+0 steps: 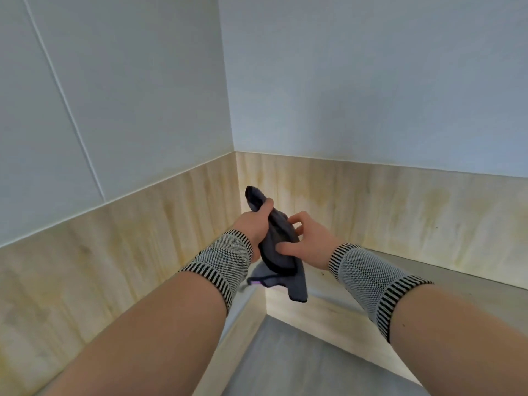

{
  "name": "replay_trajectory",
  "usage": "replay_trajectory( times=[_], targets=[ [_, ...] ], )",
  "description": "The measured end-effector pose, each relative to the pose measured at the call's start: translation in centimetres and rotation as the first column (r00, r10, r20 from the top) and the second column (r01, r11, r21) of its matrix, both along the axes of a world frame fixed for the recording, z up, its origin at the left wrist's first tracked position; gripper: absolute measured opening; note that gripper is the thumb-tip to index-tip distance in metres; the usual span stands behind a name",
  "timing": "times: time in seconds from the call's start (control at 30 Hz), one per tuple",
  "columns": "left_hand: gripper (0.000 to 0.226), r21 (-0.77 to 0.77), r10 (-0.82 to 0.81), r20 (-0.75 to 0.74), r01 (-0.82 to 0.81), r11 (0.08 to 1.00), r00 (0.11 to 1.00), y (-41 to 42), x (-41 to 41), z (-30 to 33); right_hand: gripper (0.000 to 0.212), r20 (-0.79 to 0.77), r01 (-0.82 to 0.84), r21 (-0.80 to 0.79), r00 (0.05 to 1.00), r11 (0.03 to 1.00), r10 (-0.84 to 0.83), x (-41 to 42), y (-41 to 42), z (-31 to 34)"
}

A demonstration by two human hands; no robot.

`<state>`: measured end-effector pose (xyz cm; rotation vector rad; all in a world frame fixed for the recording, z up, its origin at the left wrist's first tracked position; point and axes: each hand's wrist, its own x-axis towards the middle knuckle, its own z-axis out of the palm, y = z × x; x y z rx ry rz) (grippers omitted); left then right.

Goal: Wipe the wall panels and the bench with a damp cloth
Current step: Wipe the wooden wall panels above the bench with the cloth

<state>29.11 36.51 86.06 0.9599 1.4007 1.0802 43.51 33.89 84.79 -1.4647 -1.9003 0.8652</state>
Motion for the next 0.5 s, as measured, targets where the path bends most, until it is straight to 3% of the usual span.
replay_trajectory(
  times=[0.07,0.13,0.17,0.23,0.3,0.37,0.43,0.5],
  targets=[
    [0.047,0.034,0.008,0.018,-0.009,0.999,1.000,1.6,1.8,0.0,0.073,0.035,-0.026,-0.028,0.999,0.999,0.027,2.0,1.4,-0.4],
    [0.052,0.054,0.040,0.043,-0.042,0.998,0.998,3.0,3.9,0.4,0.077,0.197,-0.039,-0.028,0.979,0.999,0.044,4.5,3.0,-0.9],
    [0.054,0.063,0.058,0.059,-0.062,0.996,0.997,3.7,5.1,0.6,0.068,0.278,-0.045,-0.020,0.959,0.999,0.049,5.9,3.8,-1.2],
    [0.056,0.086,0.078,0.092,-0.086,0.993,0.993,5.1,7.3,1.3,0.030,0.330,-0.037,-0.013,0.943,0.999,0.039,8.7,5.4,-1.7],
    [0.057,0.101,0.085,0.090,-0.094,0.990,0.992,6.8,9.9,2.1,0.003,0.185,0.006,-0.083,0.983,0.997,0.010,12.0,7.2,-1.8],
    [0.055,0.133,0.095,0.060,-0.103,0.986,0.994,8.6,12.4,2.5,0.004,-0.015,0.089,-0.191,0.996,0.978,-0.093,15.8,8.9,-1.1],
    [0.046,0.178,0.142,-0.020,-0.136,0.975,0.990,10.1,14.2,2.6,0.005,-0.260,0.165,-0.291,0.934,0.942,-0.244,19.9,10.8,-0.1],
    [0.039,0.198,0.208,-0.111,-0.184,0.963,0.972,11.6,15.3,2.4,0.003,-0.476,0.197,-0.355,0.804,0.914,-0.358,23.9,12.3,1.1]
  ],
)
